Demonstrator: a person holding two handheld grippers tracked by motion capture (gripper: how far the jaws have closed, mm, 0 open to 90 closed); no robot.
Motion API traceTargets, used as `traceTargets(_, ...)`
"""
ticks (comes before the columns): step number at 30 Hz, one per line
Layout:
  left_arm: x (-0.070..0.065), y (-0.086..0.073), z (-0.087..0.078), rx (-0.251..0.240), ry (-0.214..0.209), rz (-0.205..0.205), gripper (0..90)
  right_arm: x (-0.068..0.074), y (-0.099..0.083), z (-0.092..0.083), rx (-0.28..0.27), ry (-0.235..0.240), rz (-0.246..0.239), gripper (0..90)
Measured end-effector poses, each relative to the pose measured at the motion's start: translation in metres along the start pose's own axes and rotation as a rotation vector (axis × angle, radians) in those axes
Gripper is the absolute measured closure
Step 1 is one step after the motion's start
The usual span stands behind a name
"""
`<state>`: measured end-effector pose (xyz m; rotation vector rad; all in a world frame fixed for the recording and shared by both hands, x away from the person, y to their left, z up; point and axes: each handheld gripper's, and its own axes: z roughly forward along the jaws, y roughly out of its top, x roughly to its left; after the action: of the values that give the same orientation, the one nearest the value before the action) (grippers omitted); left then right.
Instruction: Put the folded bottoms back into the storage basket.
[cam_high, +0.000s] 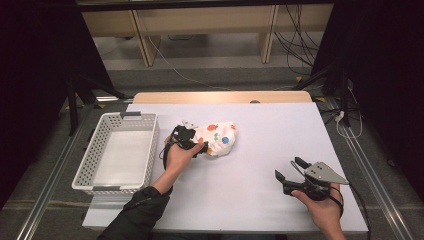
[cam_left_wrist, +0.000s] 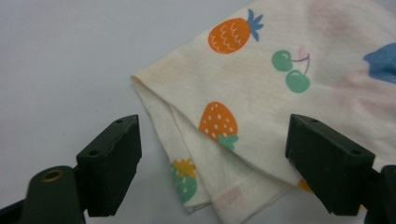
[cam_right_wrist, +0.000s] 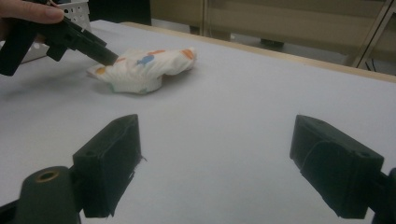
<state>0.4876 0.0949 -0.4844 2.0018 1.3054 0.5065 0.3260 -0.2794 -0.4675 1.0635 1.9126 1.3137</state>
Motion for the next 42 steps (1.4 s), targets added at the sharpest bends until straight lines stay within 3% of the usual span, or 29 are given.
traceTargets(6, 0.000, -0.004, 0.012, 0.019, -0.011, -0.027, 17.7, 0.000, 0.000, 0.000, 0.001, 0.001, -0.001, 17.0)
traceTargets(12, -0.002, 0.000, 0.014, 0.024, -0.019, -0.009, 22.8, 0.000, -0.001, 0.002, 0.000, 0.005, -0.003, 17.0)
traceTargets(13, -0.004, 0.001, 0.014, 0.018, -0.029, -0.010, 29.5, 0.001, -0.001, 0.002, 0.000, 0.007, -0.004, 17.0)
traceTargets(15, -0.007, 0.000, 0.014, 0.002, -0.039, -0.011, 33.3, 0.001, -0.001, 0.002, 0.000, 0.007, -0.005, 17.0)
traceTargets(17, -0.011, -0.002, 0.015, -0.027, -0.044, -0.019, 49.9, 0.001, -0.001, 0.002, -0.001, 0.007, -0.003, 17.0)
traceTargets(22, -0.014, -0.002, 0.015, -0.029, -0.065, -0.035, 72.6, 0.001, -0.001, 0.002, 0.008, 0.008, -0.006, 17.0)
traceTargets(23, -0.015, -0.001, 0.015, -0.024, -0.076, -0.038, 72.6, 0.001, -0.001, 0.001, 0.011, 0.009, -0.007, 17.0)
traceTargets(25, -0.017, -0.001, 0.015, -0.019, -0.084, -0.039, 81.3, 0.000, -0.001, 0.001, 0.000, 0.009, -0.004, 17.0)
traceTargets(34, -0.017, -0.002, 0.013, -0.040, -0.088, -0.021, 84.3, 0.000, -0.001, 0.002, 0.003, 0.009, -0.001, 17.0)
traceTargets(38, -0.019, -0.001, 0.005, -0.091, -0.085, -0.004, 84.5, 0.000, -0.002, 0.002, -0.001, 0.010, 0.001, 17.0)
traceTargets(42, -0.022, 0.005, -0.008, -0.146, -0.077, 0.038, 84.6, 0.000, -0.002, 0.001, 0.006, 0.009, 0.000, 17.0)
